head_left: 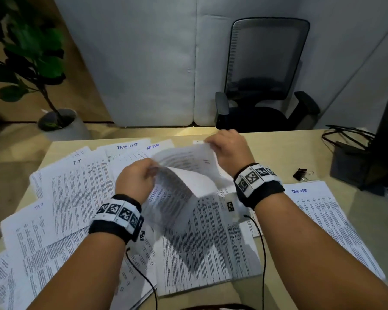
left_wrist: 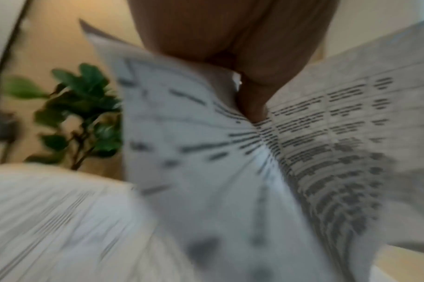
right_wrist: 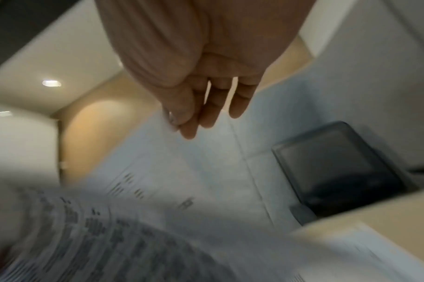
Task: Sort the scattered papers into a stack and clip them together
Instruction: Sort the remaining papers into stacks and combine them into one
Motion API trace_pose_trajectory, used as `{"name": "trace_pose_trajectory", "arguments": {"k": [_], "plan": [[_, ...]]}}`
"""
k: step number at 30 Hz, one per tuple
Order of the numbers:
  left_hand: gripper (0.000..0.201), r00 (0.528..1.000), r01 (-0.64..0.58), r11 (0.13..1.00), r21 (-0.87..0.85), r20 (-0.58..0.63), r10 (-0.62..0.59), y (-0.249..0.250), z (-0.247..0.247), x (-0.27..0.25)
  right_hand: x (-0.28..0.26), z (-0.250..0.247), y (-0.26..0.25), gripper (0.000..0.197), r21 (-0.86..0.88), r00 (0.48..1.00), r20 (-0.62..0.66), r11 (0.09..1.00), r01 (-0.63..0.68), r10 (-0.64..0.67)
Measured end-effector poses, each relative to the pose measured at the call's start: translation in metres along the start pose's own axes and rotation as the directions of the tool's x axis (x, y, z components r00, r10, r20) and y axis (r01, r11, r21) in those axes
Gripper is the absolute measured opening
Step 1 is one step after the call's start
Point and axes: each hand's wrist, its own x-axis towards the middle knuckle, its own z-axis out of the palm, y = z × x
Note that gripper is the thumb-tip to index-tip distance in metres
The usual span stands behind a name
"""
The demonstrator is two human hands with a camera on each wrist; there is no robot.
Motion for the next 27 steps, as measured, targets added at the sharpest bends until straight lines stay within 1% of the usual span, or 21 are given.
{"name": "trace_pose_trajectory", "arguments": {"k": [1, 2, 3, 4, 5, 6, 8, 9, 10, 11, 12, 13, 14, 15, 16, 18, 21, 23, 24, 25, 27], "plan": [[0.012, 0.993, 0.113, 0.99, -0.084, -0.021, -0.116, -0.011, 0.003, -0.003, -0.007, 0.005, 0.013, 0.017, 0.052, 0.993, -0.009, 0.991, -0.12, 0.12], [0.013, 0.972, 0.227, 0.962, -0.153, -0.027, -0.234, -0.021, 0.006, -0.007, -0.015, 0.01, 0.023, 0.018, 0.084, 0.967, 0.032, 0.964, -0.254, 0.252], [0.023, 0.937, 0.337, 0.918, -0.21, -0.02, -0.349, -0.029, 0.011, -0.012, -0.025, 0.015, 0.03, 0.019, 0.072, 0.917, 0.128, 0.918, -0.389, 0.379], [0.036, 0.891, 0.441, 0.858, -0.265, 0.01, -0.455, -0.04, 0.017, -0.019, -0.038, 0.023, 0.035, 0.02, 0.018, 0.843, 0.248, 0.868, -0.496, 0.477], [0.048, 0.841, 0.526, 0.795, -0.301, 0.048, -0.538, -0.049, 0.023, -0.026, -0.051, 0.031, 0.038, 0.02, -0.057, 0.762, 0.361, 0.828, -0.558, 0.538], [0.055, 0.794, 0.598, 0.745, -0.295, 0.095, -0.6, -0.058, 0.03, -0.034, -0.066, 0.042, 0.038, 0.021, -0.137, 0.679, 0.456, 0.799, -0.586, 0.576], [0.054, 0.731, 0.682, 0.699, -0.213, 0.181, -0.658, -0.076, 0.046, -0.05, -0.093, 0.061, 0.029, 0.022, -0.244, 0.529, 0.571, 0.745, -0.621, 0.628], [0.051, 0.705, 0.709, 0.682, -0.182, 0.214, -0.676, -0.081, 0.053, -0.057, -0.104, 0.069, 0.023, 0.025, -0.256, 0.476, 0.595, 0.715, -0.651, 0.647], [0.05, 0.686, 0.727, 0.665, -0.171, 0.232, -0.69, -0.084, 0.058, -0.063, -0.113, 0.077, 0.019, 0.034, -0.247, 0.442, 0.605, 0.684, -0.686, 0.662], [0.05, 0.671, 0.74, 0.651, -0.17, 0.239, -0.702, -0.086, 0.062, -0.065, -0.12, 0.084, 0.014, 0.043, -0.222, 0.422, 0.615, 0.66, -0.718, 0.666], [0.051, 0.662, 0.749, 0.641, -0.168, 0.239, -0.711, -0.086, 0.063, -0.066, -0.124, 0.089, 0.01, 0.046, -0.196, 0.409, 0.63, 0.644, -0.739, 0.661], [0.053, 0.653, 0.756, 0.633, -0.163, 0.243, -0.717, -0.088, 0.064, -0.066, -0.125, 0.093, 0.007, 0.041, -0.172, 0.409, 0.645, 0.644, -0.745, 0.645], [0.055, 0.651, 0.758, 0.634, -0.155, 0.251, -0.717, -0.09, 0.064, -0.065, -0.126, 0.096, 0.007, 0.029, -0.176, 0.408, 0.654, 0.652, -0.737, 0.637], [0.056, 0.646, 0.761, 0.632, -0.15, 0.264, -0.716, -0.092, 0.065, -0.064, -0.123, 0.096, 0.006, 0.018, -0.179, 0.42, 0.646, 0.662, -0.728, 0.637], [0.056, 0.649, 0.758, 0.635, -0.15, 0.27, -0.711, -0.093, 0.064, -0.063, -0.121, 0.097, 0.012, 0.022, -0.167, 0.428, 0.62, 0.644, -0.747, 0.658], [0.055, 0.643, 0.763, 0.628, -0.154, 0.281, -0.712, -0.095, 0.064, -0.063, -0.111, 0.09, 0.025, 0.031, -0.104, 0.462, 0.514, 0.587, -0.803, 0.723], [0.055, 0.643, 0.763, 0.626, -0.159, 0.278, -0.713, -0.097, 0.066, -0.064, -0.098, 0.074, 0.051, 0.021, -0.048, 0.528, 0.33, 0.572, -0.819, 0.783], [0.054, 0.652, 0.756, 0.637, -0.15, 0.261, -0.712, -0.099, 0.068, -0.064, -0.09, 0.071, 0.064, 0.014, -0.047, 0.559, 0.282, 0.593, -0.804, 0.779], [0.055, 0.658, 0.751, 0.644, -0.144, 0.254, -0.709, -0.099, 0.069, -0.064, -0.088, 0.072, 0.069, 0.014, -0.072, 0.563, 0.277, 0.601, -0.796, 0.779], [0.055, 0.662, 0.747, 0.649, -0.143, 0.248, -0.707, -0.101, 0.071, -0.064, -0.086, 0.074, 0.07, 0.019, -0.123, 0.548, 0.291, 0.599, -0.791, 0.784], [0.054, 0.672, 0.739, 0.659, -0.143, 0.238, -0.701, -0.102, 0.074, -0.065, -0.088, 0.08, 0.068, 0.041, -0.282, 0.476, 0.379, 0.589, -0.758, 0.794]]}}
